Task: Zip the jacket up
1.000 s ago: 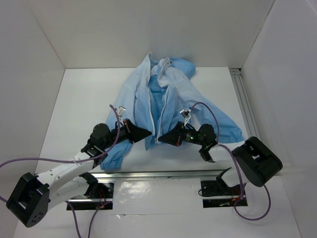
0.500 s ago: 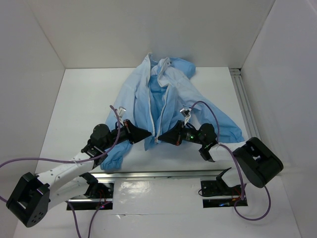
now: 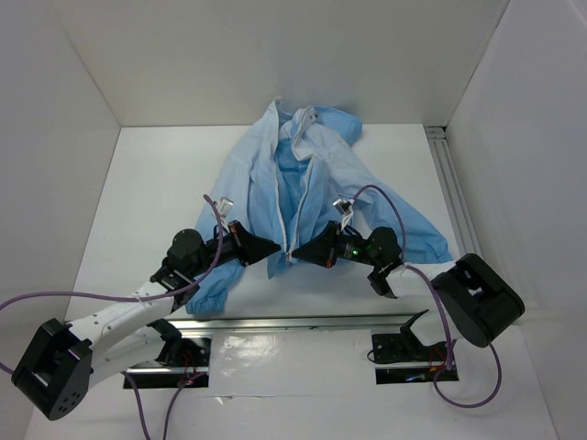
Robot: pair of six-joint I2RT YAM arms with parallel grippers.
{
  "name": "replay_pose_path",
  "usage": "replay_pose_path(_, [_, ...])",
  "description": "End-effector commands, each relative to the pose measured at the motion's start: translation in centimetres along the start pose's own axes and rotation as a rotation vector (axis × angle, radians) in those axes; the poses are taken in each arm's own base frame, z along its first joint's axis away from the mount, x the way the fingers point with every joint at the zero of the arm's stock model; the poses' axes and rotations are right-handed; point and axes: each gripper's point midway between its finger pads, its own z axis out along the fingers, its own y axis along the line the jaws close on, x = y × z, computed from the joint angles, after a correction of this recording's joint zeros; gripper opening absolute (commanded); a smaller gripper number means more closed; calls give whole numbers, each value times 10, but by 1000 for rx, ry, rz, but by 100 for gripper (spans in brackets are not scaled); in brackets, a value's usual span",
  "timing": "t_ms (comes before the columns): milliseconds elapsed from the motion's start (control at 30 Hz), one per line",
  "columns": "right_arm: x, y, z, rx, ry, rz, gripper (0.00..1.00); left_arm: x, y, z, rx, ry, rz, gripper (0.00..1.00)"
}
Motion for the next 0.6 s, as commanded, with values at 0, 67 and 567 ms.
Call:
replay_pose_path(0, [-36, 50, 5, -193, -112, -215, 0, -6, -13, 0, 60, -18, 33, 0])
replay_pose_path(67, [-36, 50, 5, -193, -112, -215, 0, -6, -13, 0, 60, -18, 33, 0])
replay_pose_path(567, [-38, 55, 5, -209, -112, -229, 0, -6, -15, 0, 72, -16, 38, 0])
